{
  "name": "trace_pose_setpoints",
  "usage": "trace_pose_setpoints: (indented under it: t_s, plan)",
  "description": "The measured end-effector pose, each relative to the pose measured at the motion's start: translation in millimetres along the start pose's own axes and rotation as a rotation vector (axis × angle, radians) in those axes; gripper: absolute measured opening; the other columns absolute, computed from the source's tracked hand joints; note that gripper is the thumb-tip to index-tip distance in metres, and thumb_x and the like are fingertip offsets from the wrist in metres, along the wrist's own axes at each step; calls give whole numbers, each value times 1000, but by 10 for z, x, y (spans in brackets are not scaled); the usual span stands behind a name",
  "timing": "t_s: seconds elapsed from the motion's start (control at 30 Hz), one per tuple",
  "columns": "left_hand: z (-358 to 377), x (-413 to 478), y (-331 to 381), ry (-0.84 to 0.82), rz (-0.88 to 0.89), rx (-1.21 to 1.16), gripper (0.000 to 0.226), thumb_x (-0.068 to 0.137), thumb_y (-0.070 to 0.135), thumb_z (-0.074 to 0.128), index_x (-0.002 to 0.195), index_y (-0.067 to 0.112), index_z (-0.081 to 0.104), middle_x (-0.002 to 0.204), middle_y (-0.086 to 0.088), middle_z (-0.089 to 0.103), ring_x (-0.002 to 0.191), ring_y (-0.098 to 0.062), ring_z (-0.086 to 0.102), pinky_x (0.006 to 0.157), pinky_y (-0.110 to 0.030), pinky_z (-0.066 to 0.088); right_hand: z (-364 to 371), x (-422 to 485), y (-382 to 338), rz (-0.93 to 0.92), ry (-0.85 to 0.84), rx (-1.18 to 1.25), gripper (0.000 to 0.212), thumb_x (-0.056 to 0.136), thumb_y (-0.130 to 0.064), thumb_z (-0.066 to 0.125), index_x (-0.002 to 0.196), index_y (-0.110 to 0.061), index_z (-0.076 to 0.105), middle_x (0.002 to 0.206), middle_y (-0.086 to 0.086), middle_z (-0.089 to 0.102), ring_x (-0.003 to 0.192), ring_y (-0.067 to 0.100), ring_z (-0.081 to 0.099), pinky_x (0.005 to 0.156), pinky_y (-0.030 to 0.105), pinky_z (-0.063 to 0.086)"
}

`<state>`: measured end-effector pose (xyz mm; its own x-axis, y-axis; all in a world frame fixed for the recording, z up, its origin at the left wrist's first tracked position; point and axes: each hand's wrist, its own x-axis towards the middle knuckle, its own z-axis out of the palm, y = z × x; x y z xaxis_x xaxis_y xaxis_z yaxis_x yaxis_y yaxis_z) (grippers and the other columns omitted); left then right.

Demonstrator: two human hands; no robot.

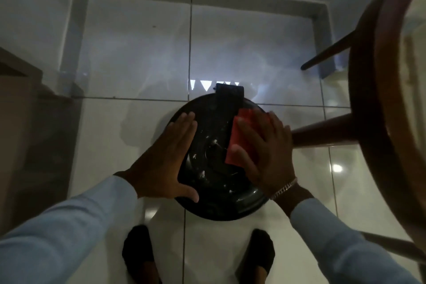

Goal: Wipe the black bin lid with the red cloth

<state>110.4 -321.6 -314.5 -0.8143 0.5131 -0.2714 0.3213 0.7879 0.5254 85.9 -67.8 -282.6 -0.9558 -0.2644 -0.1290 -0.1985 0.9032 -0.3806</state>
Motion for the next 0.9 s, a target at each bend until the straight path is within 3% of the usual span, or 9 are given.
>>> trace_pose_setpoints:
  t_s: [0.1,0.3,0.37,0.5,0.57,0.7,0.83,0.9]
  plan:
    - [23,30,-41,37,3,-18,147,50,91,61,152,16,-16,162,2,-24,150,-16,-20,119,-38,-3,138,17,19,-30,2,-79,64,86,-64,41,143,-41,25,160,6,25,145,37,22,112,62,24]
    - [61,50,-85,66,25,-29,147,51,90,61,152,12,-11,164,-1,-18,151,-18,-16,122,-25,-12,272,90,-137,445,163,25,64,90,-62,36,145,-34,24,154,1,34,140,31,33,108,58,35]
    - [72,54,-78,70,17,-27,147,50,91,60,153,12,-10,164,-1,-18,151,-19,-15,122,-26,-10,284,178,-235,404,175,-47,64,90,-62,39,145,-32,27,153,3,37,138,33,36,107,58,36]
    - [74,49,-72,60,10,-25,147,50,90,61,152,15,-12,163,1,-20,151,-17,-17,120,-36,-1,278,-158,-113,107,103,-126,65,89,-58,43,146,-31,28,158,6,30,146,34,24,114,54,27]
    - [60,47,-62,56,6,-34,147,50,90,62,152,15,-13,163,1,-20,151,-17,-17,120,-37,0,243,-213,26,135,86,-98,63,90,-57,37,146,-29,30,158,6,31,146,33,25,114,53,29]
    - [61,56,-48,64,-5,-28,146,50,91,59,152,16,-14,164,0,-19,151,-18,-16,120,-40,3,291,53,-141,369,166,-54,63,90,-62,33,146,-35,26,156,3,34,142,34,31,111,56,32]
    - [58,57,-42,58,-2,-3,145,51,91,58,152,12,-11,164,-4,-16,151,-20,-14,121,-40,3,357,-332,-81,159,118,-150,67,90,-62,36,148,-37,15,161,5,23,148,36,19,117,53,24]
    - [49,56,-42,63,-1,-1,146,51,90,59,152,12,-11,164,-4,-17,151,-20,-15,122,-40,2,360,-462,-14,286,99,-46,66,90,-59,34,148,-41,6,162,5,17,150,32,14,120,53,20]
